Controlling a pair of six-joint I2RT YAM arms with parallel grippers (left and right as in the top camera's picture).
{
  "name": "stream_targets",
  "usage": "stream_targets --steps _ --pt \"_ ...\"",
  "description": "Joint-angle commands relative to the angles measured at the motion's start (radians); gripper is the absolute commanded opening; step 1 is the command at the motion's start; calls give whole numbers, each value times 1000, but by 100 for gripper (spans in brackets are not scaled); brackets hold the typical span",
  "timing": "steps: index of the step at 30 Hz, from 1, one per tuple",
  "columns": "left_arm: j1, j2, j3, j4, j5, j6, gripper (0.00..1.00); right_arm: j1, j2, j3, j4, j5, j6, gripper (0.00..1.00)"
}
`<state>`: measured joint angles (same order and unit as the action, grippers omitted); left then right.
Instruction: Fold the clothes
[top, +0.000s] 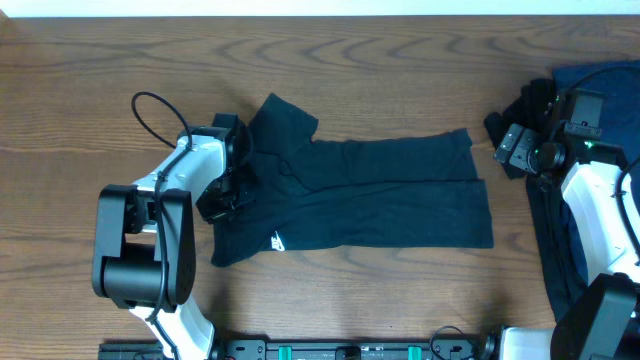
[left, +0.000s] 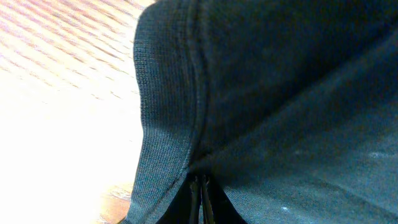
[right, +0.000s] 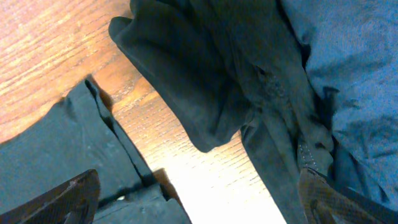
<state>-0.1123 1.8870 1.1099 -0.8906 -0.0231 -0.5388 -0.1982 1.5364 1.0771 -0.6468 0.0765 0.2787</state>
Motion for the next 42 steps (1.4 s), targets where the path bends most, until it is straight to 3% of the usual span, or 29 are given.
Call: stream_targets --steps 1,10,15,18,23,24,26,30,34,42 --pt "25 36 -12 -3 -49 -35 6 -6 -3 2 -1 10 -3 99" --pt "63 -16 -10 -2 -48 -40 6 -6 -3 2 -1 9 -3 99" --pt "63 -119 43 -34 -40 14 6 -6 -3 2 -1 9 -3 99" --pt "63 -198 101 -70 -40 67 14 -6 -3 2 -1 10 -3 99" --pt "61 -326 213 -72 15 180 16 -6 -3 2 -1 10 -3 99" --pt "61 -343 244 -64 50 226 23 -6 -3 2 -1 10 -3 99" --pt "61 -352 315 -72 101 272 27 -6 -3 2 -1 10 -3 99" --pt "61 -318 451 -97 178 332 27 -6 -3 2 -1 10 -3 99" --pt "59 -239 531 -90 208 385 34 -6 -3 2 -1 10 -3 99" --pt "8 45 688 -69 216 597 42 -6 -3 2 -1 10 -3 99"
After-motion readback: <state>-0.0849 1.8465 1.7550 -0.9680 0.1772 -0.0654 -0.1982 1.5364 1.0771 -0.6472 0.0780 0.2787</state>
